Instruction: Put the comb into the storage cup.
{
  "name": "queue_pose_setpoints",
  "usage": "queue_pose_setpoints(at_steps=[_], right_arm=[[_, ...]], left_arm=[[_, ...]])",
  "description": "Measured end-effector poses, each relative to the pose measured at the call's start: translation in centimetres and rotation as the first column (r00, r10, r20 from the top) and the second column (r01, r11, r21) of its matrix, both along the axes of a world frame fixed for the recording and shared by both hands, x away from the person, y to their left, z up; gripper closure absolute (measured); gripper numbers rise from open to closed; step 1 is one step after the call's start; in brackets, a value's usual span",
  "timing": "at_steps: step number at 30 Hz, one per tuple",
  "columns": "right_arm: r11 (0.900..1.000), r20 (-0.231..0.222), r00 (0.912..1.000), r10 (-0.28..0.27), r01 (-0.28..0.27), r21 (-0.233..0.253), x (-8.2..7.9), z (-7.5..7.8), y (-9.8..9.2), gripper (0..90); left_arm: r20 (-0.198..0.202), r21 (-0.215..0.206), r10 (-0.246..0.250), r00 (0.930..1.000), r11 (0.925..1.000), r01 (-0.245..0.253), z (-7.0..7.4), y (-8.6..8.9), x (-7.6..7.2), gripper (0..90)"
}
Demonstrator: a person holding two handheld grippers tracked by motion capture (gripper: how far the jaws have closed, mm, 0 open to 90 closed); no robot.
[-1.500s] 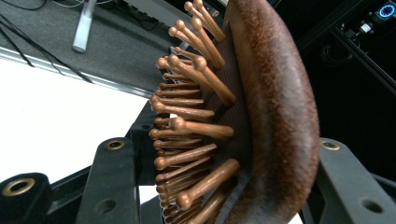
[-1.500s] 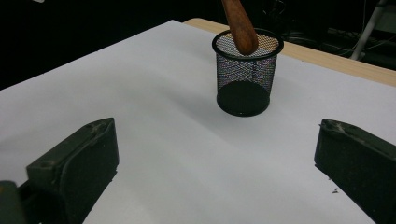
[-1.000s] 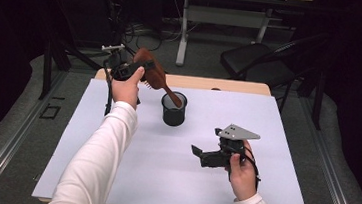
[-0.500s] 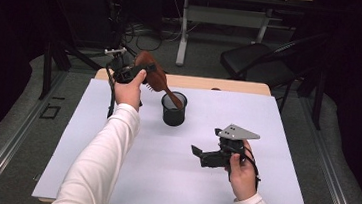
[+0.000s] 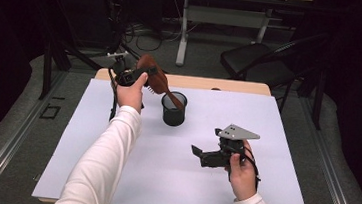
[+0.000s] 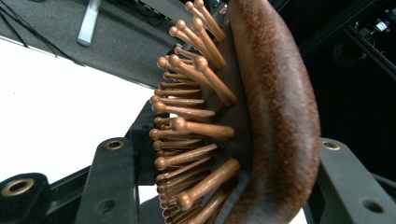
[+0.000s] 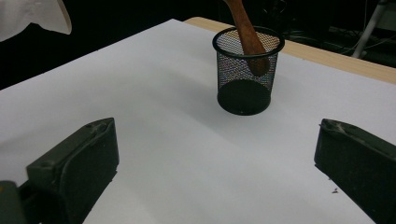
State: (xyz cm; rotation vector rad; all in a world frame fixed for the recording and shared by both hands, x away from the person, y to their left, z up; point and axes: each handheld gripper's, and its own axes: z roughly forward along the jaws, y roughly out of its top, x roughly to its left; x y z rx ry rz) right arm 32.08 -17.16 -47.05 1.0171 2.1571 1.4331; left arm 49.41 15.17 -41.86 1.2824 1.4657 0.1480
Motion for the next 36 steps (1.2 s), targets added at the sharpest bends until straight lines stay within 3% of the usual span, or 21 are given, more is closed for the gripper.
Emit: queue_pose_setpoints(at_steps=[14,36], right_arm=[[1.0,0.0,1.0,0.001,-0.001,-0.001,0.0,0.0,0.0,0.0],[1.0,-0.001,1.0,0.003,-0.003,-0.008,0.1,-0.1,0.1,0.0]], left_arm=[[-0.023,0.013,-0.007,0.9997,0.9999,0.007,-1.3,-0.7,0.1,48.4],[-0.04,0.074,-0.029,0.9988,0.9968,0.032,-3.0,-1.3,0.0,48.1]])
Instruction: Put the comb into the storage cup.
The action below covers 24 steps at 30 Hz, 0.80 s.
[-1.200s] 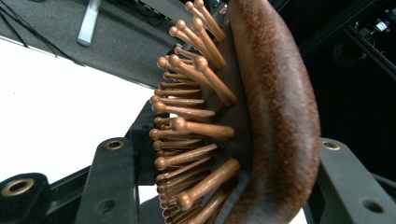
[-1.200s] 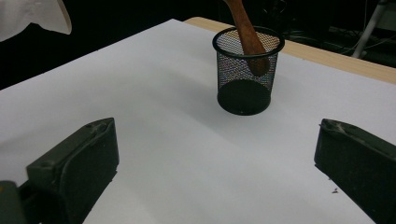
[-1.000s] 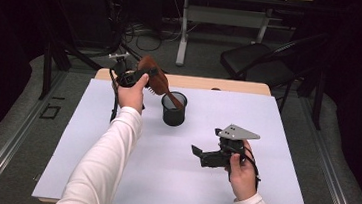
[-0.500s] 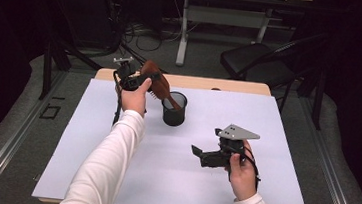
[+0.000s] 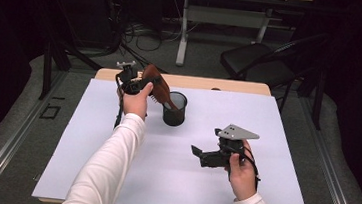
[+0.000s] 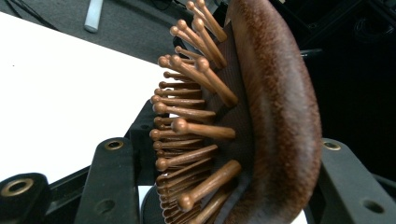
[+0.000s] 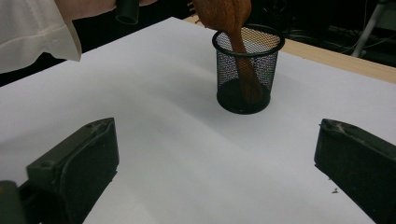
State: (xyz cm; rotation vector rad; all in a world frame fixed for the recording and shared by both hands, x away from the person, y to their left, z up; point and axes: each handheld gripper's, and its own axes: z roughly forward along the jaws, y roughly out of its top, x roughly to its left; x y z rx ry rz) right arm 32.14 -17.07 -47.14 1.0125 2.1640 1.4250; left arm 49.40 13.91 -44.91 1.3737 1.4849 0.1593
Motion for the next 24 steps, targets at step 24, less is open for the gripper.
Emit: queue_pose_setpoints(at_steps=[24], right_arm=[[1.0,-0.003,1.0,0.005,-0.005,-0.006,0.0,-0.1,0.2,0.0]], left_arm=[[0.004,-0.042,0.013,0.9999,0.999,-0.013,-1.1,0.7,0.0,46.5]])
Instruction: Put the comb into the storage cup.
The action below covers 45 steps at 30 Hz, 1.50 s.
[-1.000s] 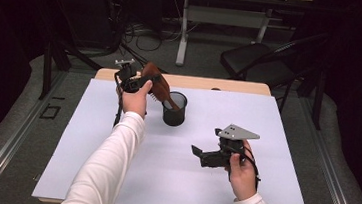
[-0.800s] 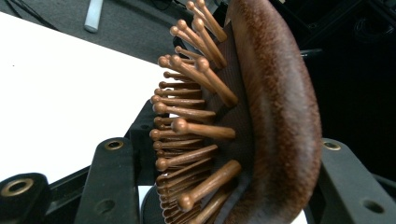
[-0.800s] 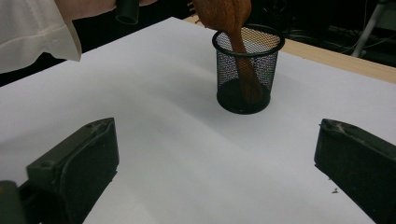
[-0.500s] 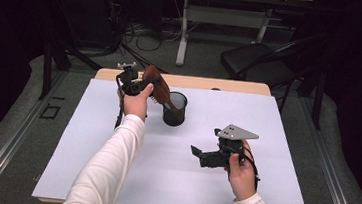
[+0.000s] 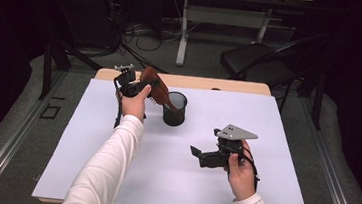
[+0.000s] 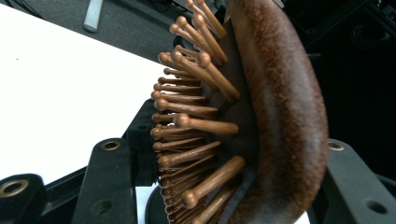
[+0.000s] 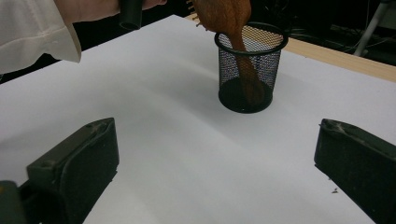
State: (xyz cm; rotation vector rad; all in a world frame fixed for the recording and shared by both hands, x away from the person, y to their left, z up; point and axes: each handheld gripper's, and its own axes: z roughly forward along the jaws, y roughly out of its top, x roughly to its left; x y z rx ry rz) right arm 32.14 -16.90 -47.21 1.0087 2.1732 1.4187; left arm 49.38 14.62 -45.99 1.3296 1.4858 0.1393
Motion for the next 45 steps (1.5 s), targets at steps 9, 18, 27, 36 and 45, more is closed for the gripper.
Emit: queue_pose_setpoints(at_steps=[9,18,27,36,45], right_arm=[[1.0,-0.001,1.0,0.003,-0.003,-0.001,0.0,-0.03,0.05,0.0],[1.0,-0.002,1.0,0.003,-0.003,-0.002,0.02,-0.1,0.09,0.0],[1.0,-0.004,1.0,0.002,-0.002,0.0,-0.02,-0.04,0.03,0.0],[1.0,-0.002,1.0,0.001,-0.001,0.0,-0.04,-0.03,-0.02,0.0],[1.0,0.001,1.0,0.0,0.0,0.0,-0.05,-0.02,-0.03,0.0]], left_arm=[[-0.009,0.0,0.0,1.0,1.0,0.0,-0.07,0.16,0.04,45.9],[-0.017,-0.01,0.004,0.9998,0.9999,-0.004,-0.1,0.2,0.03,45.5],[-0.019,-0.005,0.001,0.9998,1.0,-0.001,-0.09,0.18,0.05,45.2],[-0.014,-0.005,-0.003,0.9999,1.0,0.003,-0.16,0.22,0.08,44.9],[-0.012,-0.014,-0.012,0.9999,0.9998,0.012,-0.25,0.33,0.11,44.3]])
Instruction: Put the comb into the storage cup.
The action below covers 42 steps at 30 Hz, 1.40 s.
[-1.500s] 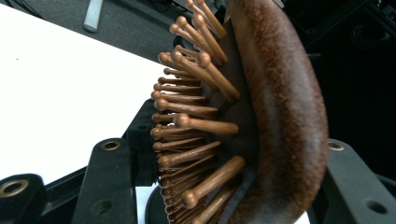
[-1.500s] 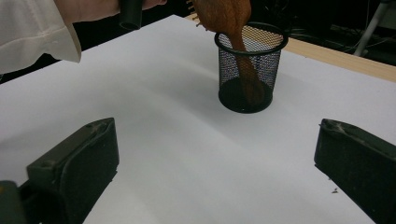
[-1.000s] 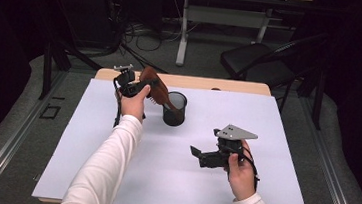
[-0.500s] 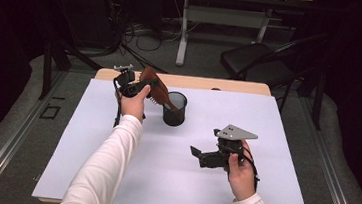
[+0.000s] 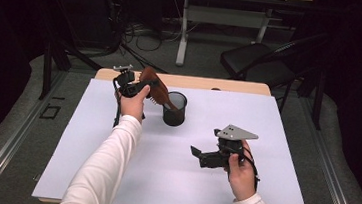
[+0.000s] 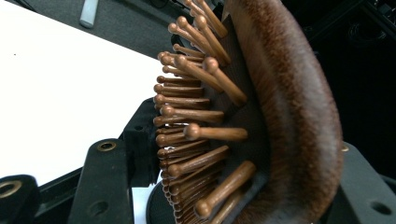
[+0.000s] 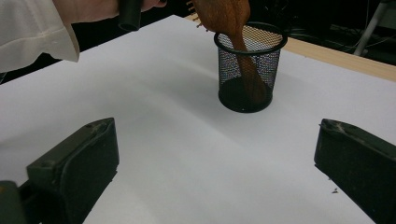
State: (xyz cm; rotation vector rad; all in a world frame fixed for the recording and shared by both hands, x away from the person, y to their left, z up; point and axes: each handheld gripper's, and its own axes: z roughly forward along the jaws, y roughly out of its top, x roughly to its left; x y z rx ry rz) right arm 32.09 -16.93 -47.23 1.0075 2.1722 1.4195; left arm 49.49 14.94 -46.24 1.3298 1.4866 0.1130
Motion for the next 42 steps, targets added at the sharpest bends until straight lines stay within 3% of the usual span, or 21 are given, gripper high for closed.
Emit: queue_pose_setpoints(at_steps=[14,22,34,42], right_arm=[[1.0,0.0,1.0,-0.001,0.001,-0.001,0.0,-0.01,0.0,0.0],[1.0,-0.004,1.0,0.0,0.0,-0.003,0.0,-0.04,0.03,0.0],[1.0,-0.004,1.0,0.0,0.0,-0.004,0.03,-0.09,0.05,0.0],[1.0,-0.004,1.0,0.0,0.0,-0.007,0.02,-0.11,0.09,0.0]], left_arm=[[-0.002,-0.003,0.002,1.0,1.0,-0.002,-0.01,-0.05,0.0,42.5],[0.014,-0.022,0.022,0.9997,0.9995,-0.021,0.08,-0.08,-0.03,29.8],[0.015,-0.015,0.045,0.9989,0.9989,-0.045,-0.07,0.03,0.1,18.2],[0.007,-0.025,0.075,0.9971,0.9969,-0.075,-0.05,0.26,0.12,15.2]])
